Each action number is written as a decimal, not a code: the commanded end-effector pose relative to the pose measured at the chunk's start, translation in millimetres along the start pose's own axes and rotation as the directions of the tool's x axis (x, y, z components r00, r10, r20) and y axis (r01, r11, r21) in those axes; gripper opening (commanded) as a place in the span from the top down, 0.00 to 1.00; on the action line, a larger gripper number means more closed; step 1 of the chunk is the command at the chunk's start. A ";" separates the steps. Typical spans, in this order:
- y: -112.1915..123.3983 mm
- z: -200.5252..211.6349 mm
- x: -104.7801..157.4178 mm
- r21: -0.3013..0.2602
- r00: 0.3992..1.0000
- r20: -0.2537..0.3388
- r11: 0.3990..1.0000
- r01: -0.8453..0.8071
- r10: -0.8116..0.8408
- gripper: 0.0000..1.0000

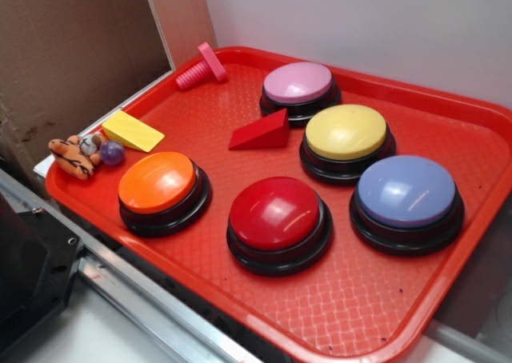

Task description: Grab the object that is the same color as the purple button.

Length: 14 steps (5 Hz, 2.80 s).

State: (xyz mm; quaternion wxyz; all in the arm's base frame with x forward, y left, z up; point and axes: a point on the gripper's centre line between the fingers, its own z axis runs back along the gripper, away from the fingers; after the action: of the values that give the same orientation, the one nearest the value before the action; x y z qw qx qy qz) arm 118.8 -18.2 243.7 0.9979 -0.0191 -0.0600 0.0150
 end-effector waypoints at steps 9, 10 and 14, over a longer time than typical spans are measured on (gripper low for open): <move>89.2 -186.0 30.8 0.104 0.293 0.279 0.275 -0.956 0.914 0.00; 100.0 -210.1 27.5 0.110 0.225 0.273 0.202 -0.973 0.935 0.00; 113.5 -231.8 26.1 0.111 0.174 0.292 0.148 -0.983 0.940 1.00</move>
State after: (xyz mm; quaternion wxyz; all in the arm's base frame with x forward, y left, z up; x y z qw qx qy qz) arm 175.7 79.9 8.9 0.7470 0.0873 -0.1022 0.6511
